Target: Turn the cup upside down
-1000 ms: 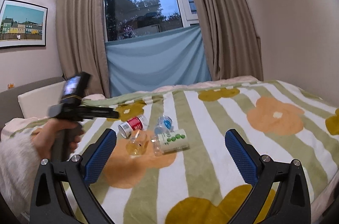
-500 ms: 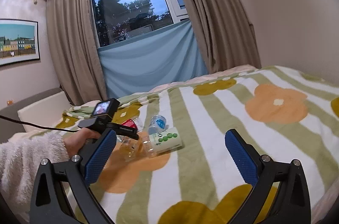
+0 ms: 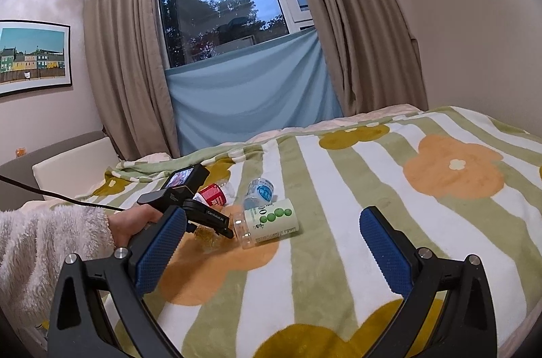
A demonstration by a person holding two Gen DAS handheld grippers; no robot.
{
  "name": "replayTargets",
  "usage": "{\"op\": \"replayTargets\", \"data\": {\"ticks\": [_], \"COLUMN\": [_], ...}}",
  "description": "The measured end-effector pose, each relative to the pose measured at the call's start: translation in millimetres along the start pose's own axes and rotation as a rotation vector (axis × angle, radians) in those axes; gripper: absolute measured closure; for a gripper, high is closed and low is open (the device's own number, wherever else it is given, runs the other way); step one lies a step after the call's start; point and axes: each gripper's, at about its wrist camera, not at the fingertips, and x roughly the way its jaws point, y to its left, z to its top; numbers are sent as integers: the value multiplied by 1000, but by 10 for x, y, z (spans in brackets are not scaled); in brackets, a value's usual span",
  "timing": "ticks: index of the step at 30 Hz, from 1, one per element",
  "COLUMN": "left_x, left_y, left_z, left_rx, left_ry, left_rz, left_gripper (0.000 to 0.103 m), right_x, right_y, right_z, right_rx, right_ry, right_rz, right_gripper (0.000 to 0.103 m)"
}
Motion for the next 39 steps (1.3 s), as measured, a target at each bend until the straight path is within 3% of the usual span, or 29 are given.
{"op": "replayTargets", "data": {"ticks": [12, 22, 31, 39], "left_x": [-451, -930, -764, -565], "left_y": [46, -131, -421, -462], "left_z": [-223, -1089, -1622, -1682], "left_rx": [24, 106, 170, 165], "left_ry": [-20, -37, 31, 60], "left_rz": [-68, -135, -187, -159], "left_gripper": [44, 44, 44, 44], "right_x": [15, -161, -341, -444], "right_y": [34, 152, 269, 222], "right_z": [-18, -1, -12, -38], "right_rx": [-1, 11, -8, -14], "right_ry": [3, 19, 38, 59], "right_rz": [25, 73, 99, 87], "right_gripper": [0, 0, 0, 0]}}
